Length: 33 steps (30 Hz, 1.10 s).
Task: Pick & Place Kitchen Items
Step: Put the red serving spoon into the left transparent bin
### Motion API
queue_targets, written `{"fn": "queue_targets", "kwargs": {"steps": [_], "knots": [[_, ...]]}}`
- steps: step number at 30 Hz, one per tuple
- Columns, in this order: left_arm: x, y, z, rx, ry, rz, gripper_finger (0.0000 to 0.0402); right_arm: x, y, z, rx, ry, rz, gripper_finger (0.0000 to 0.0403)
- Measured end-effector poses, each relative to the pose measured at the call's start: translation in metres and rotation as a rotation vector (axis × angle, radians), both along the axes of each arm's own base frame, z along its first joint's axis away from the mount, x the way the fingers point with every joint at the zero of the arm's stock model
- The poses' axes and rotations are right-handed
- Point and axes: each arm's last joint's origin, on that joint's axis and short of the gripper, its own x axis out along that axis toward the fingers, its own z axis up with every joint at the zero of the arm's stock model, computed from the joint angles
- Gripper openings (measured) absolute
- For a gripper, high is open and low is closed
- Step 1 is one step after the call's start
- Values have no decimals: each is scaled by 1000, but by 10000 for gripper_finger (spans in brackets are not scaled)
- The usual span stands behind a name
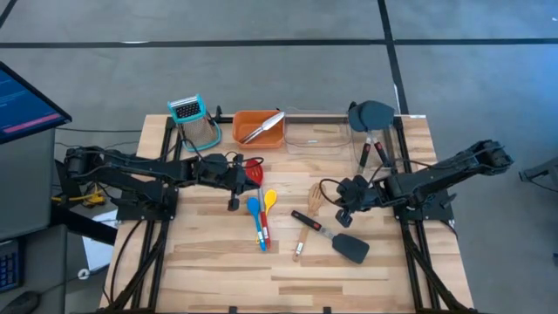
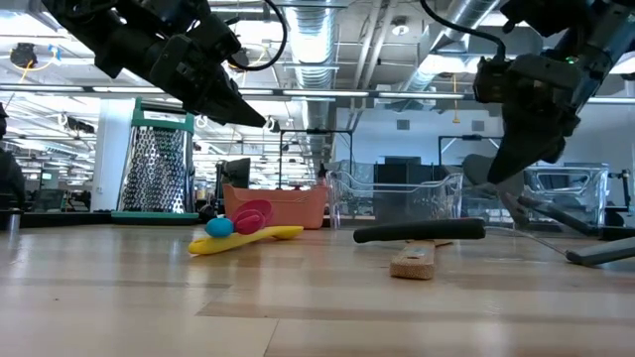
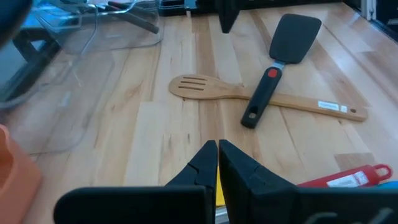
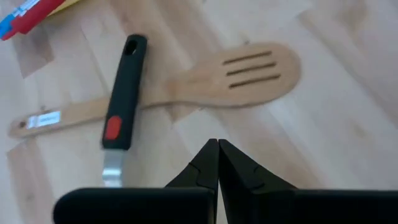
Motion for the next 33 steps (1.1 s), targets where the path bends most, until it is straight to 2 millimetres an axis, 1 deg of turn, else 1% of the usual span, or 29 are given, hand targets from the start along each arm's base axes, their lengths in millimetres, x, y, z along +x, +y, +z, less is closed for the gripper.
{"fn": "queue_targets", "kwargs": {"steps": [4,8,11,15,18,21,24,28,30,33], "knots": [[-1,-5,-2,0,20,-22,2,1,-2,1,-68,-22,-38,2],[0,-5,-1,7,10,-29,2,1,-4,2,-129,-35,-63,3],[1,-5,2,11,-22,-29,2,3,-6,4,-256,-54,-37,2],[5,-5,12,23,-132,-26,2,10,-8,12,-438,-117,0,2],[6,-5,15,20,-159,-22,2,16,-9,21,-502,-177,51,1],[7,-5,14,-6,-160,-12,2,21,-11,26,-573,-198,103,1],[8,-6,15,-29,-178,-9,2,23,-15,28,-616,-198,117,1],[17,-11,22,-40,-201,-25,2,24,-21,28,-616,-196,86,1],[27,-15,26,-35,-211,-35,2,24,-23,28,-616,-192,78,1],[40,-18,23,-13,-188,-37,2,24,-24,28,-615,-185,73,1]]}}
